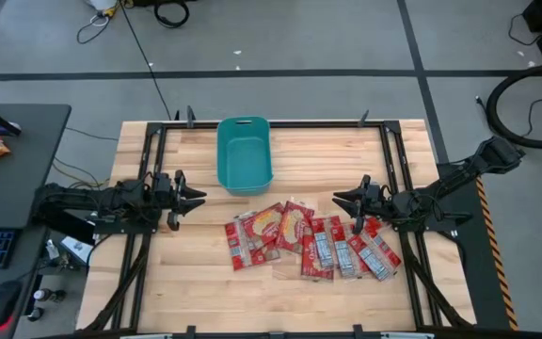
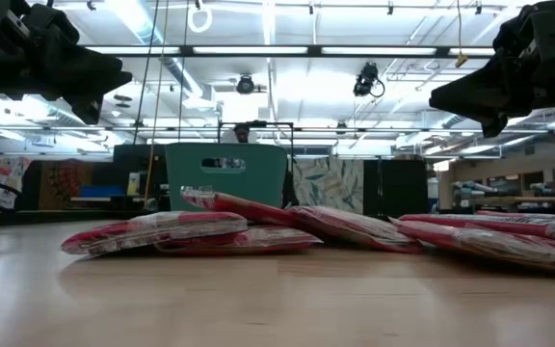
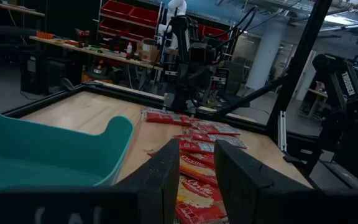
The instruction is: Sort popcorn bags into baskets
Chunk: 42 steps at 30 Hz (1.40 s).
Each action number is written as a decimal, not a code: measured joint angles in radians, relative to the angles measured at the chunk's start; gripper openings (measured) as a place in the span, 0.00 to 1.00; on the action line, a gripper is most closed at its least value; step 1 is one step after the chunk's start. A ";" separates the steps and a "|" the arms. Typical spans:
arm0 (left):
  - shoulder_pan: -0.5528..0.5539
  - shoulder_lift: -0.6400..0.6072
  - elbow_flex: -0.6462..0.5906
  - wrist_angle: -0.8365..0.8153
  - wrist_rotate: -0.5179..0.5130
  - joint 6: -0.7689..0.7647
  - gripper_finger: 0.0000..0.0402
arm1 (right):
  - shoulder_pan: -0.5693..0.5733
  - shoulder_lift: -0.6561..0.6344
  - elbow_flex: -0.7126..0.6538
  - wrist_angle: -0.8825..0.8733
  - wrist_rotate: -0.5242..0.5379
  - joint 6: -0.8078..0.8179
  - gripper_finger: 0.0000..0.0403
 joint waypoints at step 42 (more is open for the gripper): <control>-0.132 0.277 0.011 0.244 0.097 -0.265 0.26 | 0.000 0.000 0.000 0.000 0.000 0.000 0.22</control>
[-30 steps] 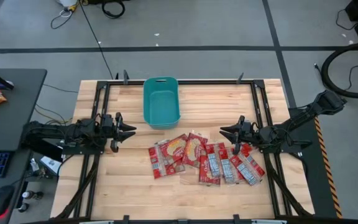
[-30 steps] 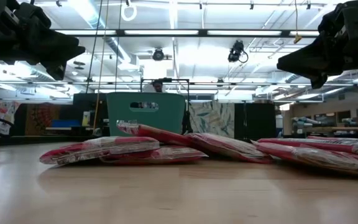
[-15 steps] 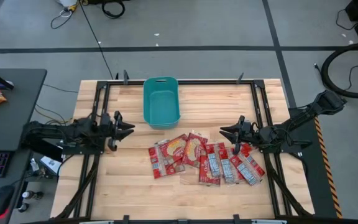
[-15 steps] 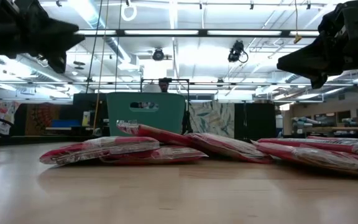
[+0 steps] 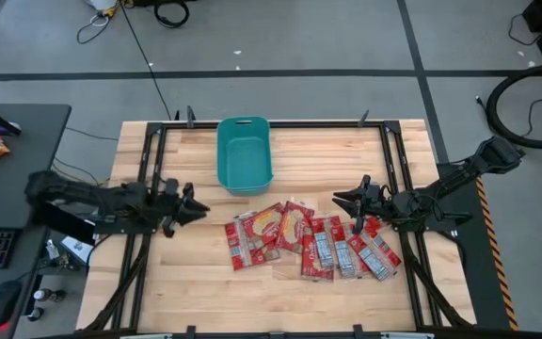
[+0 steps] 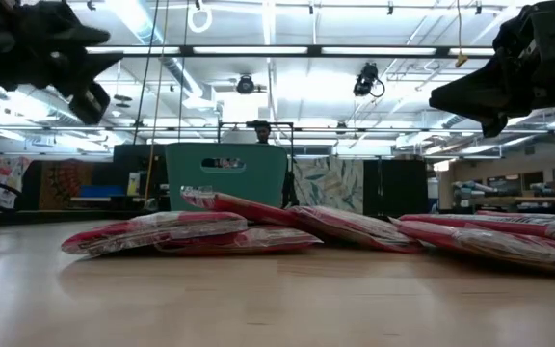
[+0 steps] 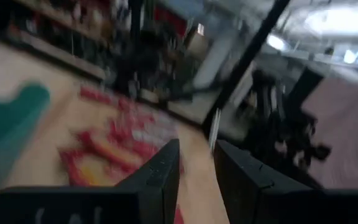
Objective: Sort popcorn bags into baskets
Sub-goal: Put the red popcorn bag into the green bin
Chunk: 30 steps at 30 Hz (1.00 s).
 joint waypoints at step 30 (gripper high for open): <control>-0.269 0.987 0.583 -0.332 -0.340 0.508 0.37 | 0.000 0.000 0.000 0.000 0.000 0.000 0.22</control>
